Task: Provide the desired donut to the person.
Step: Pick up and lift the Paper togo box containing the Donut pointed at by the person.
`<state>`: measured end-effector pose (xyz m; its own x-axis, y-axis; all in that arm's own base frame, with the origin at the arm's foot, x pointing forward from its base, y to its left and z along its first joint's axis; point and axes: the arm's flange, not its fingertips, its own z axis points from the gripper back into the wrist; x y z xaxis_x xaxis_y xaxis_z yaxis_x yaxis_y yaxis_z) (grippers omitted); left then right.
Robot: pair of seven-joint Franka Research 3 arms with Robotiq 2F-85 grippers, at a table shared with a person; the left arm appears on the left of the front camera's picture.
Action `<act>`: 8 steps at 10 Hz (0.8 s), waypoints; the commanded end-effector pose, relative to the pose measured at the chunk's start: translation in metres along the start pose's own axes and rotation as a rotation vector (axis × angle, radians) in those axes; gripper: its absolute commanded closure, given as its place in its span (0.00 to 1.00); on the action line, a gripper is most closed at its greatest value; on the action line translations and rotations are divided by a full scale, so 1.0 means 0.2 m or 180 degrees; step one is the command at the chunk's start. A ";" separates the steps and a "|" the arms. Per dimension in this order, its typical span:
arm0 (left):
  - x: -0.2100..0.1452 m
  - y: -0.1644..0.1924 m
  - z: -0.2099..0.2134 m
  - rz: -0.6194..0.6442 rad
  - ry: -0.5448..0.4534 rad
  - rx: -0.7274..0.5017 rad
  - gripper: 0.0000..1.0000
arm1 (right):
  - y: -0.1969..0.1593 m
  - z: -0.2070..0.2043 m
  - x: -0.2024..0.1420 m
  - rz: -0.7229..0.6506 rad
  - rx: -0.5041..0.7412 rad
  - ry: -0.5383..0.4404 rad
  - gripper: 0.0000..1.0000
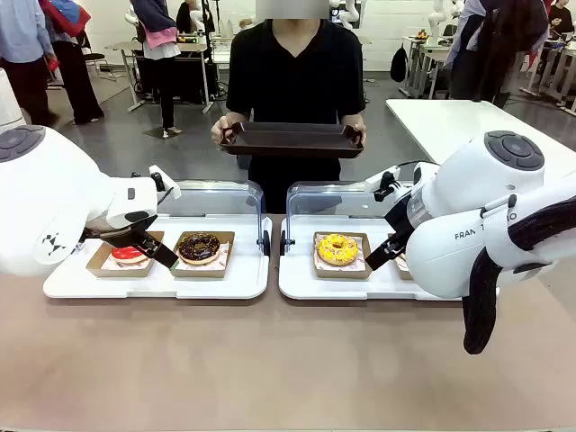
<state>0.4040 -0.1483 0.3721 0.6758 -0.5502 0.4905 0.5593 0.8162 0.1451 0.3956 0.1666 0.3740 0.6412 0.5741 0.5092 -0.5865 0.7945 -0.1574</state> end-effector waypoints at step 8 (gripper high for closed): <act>0.00 0.00 0.00 0.0000 0.0000 0.0000 0.00 | 0.00 0.00 0.00 0.0000 0.0000 0.0000 0.00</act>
<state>0.4040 -0.1483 0.3721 0.6758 -0.5503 0.4905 0.5593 0.8162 0.1451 0.3957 0.1665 0.3740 0.6412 0.5742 0.5091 -0.5864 0.7946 -0.1576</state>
